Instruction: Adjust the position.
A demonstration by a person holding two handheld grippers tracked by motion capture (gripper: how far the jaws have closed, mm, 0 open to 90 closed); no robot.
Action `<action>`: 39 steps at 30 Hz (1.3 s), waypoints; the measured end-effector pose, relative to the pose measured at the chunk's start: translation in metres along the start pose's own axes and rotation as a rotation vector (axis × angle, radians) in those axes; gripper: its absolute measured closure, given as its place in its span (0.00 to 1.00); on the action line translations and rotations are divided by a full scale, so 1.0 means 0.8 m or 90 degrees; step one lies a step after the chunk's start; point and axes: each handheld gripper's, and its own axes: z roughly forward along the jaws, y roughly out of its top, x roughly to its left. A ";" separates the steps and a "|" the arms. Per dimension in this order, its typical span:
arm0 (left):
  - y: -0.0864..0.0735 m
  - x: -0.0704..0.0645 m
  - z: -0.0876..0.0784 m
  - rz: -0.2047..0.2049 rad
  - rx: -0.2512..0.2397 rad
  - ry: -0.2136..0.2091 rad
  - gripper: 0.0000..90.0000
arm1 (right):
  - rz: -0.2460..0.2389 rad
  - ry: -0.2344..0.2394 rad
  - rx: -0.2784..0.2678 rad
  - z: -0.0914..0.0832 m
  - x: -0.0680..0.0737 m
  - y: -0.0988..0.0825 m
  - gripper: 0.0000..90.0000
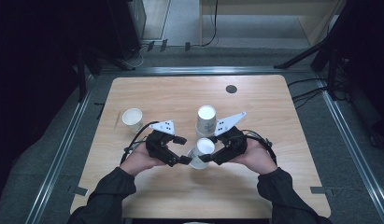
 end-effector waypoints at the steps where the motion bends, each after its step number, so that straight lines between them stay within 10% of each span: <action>1: 0.000 0.000 0.001 -0.002 -0.003 -0.003 0.16 | 0.001 -0.001 0.001 0.000 0.000 0.000 0.38; 25: 0.002 -0.008 0.039 0.061 0.019 -0.026 0.16 | 0.032 0.018 -0.025 0.002 0.000 0.001 0.38; 39: 0.001 -0.013 0.036 0.104 0.022 -0.021 0.34 | 0.036 0.024 -0.023 0.002 0.001 0.001 0.39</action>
